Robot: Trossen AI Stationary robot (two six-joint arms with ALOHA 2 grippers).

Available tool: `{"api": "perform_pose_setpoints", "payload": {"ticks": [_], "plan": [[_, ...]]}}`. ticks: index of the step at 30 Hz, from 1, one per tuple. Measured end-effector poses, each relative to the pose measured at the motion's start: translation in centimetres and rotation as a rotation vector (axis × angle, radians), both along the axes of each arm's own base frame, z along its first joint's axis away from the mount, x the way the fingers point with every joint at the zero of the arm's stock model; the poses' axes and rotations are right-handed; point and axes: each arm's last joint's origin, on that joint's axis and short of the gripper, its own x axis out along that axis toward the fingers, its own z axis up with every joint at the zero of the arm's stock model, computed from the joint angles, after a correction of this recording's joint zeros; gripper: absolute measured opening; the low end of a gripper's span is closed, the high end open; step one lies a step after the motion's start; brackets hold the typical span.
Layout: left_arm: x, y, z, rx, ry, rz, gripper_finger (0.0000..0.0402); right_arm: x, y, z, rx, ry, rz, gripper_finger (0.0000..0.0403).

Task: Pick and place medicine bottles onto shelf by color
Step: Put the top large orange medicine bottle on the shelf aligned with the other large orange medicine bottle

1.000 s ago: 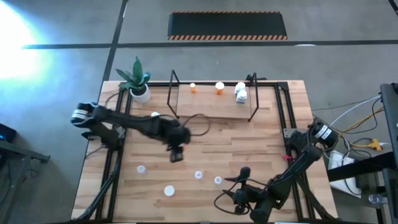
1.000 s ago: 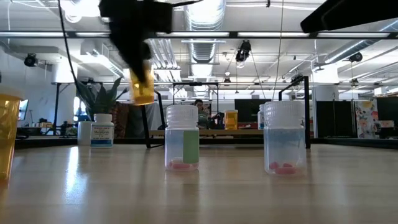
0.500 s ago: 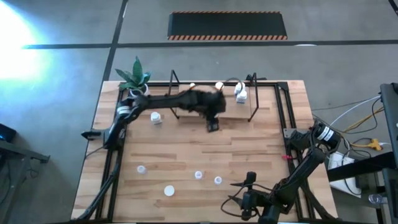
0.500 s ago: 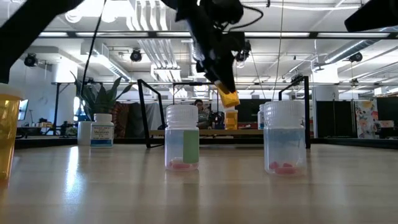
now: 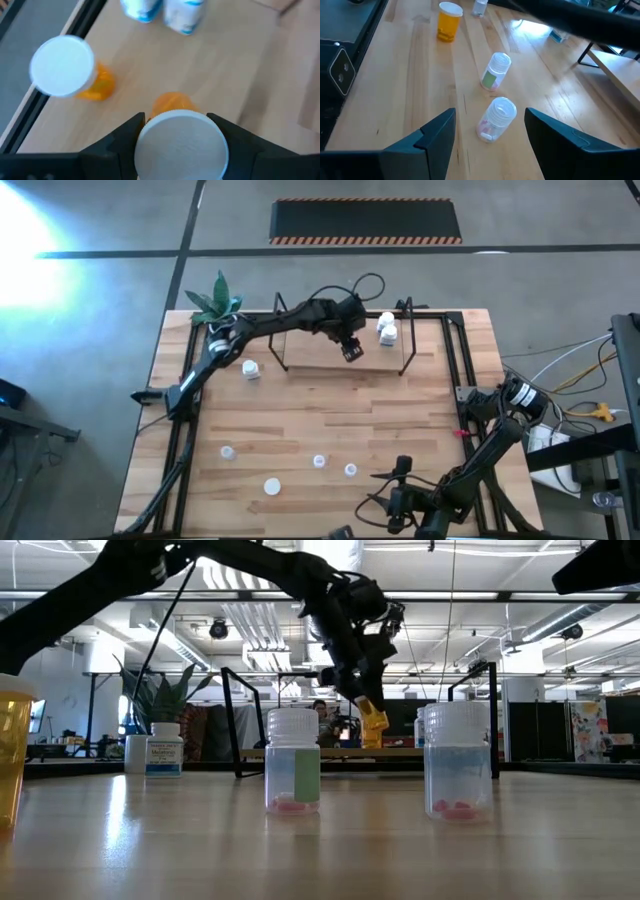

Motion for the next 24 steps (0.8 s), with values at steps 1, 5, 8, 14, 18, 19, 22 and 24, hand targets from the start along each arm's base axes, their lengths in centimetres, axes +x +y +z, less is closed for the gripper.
{"api": "perform_pose_setpoints", "payload": {"ticks": [1, 5, 8, 14, 18, 19, 22, 24], "plan": [[-0.1, 0.3, -0.2, -0.003, 0.004, 0.007, 0.0186, 0.0, 0.0, 0.0, 0.000, 0.000, 0.000, 0.0226], [-0.2, 0.6, -0.9, -0.011, 0.022, 0.013, 0.0186, 0.0, 0.0, -0.1, 0.003, 0.000, -0.003, 0.0226], [-0.1, 0.6, -1.1, -0.010, 0.015, 0.012, 0.0186, -0.1, -0.1, -0.1, 0.004, 0.001, -0.004, 0.0226], [0.0, 0.7, -1.2, -0.004, -0.001, 0.013, 0.0186, -0.1, -0.1, -0.2, 0.017, -0.003, -0.012, 0.0226], [0.0, 0.7, -1.4, -0.013, -0.006, 0.008, 0.0186, -0.1, -0.1, -0.2, 0.016, -0.003, -0.012, 0.0226], [0.1, 0.8, -1.4, -0.014, -0.013, 0.006, 0.0186, -0.1, -0.1, -0.2, 0.016, -0.003, -0.012, 0.0226], [0.1, 0.9, -1.5, -0.019, -0.024, 0.003, 0.0186, -0.1, -0.1, -0.2, 0.017, -0.003, -0.012, 0.0226], [0.1, 1.0, -1.4, -0.016, -0.034, 0.003, 0.0186, -0.1, -0.1, -0.2, 0.017, -0.002, -0.011, 0.0226]]}}
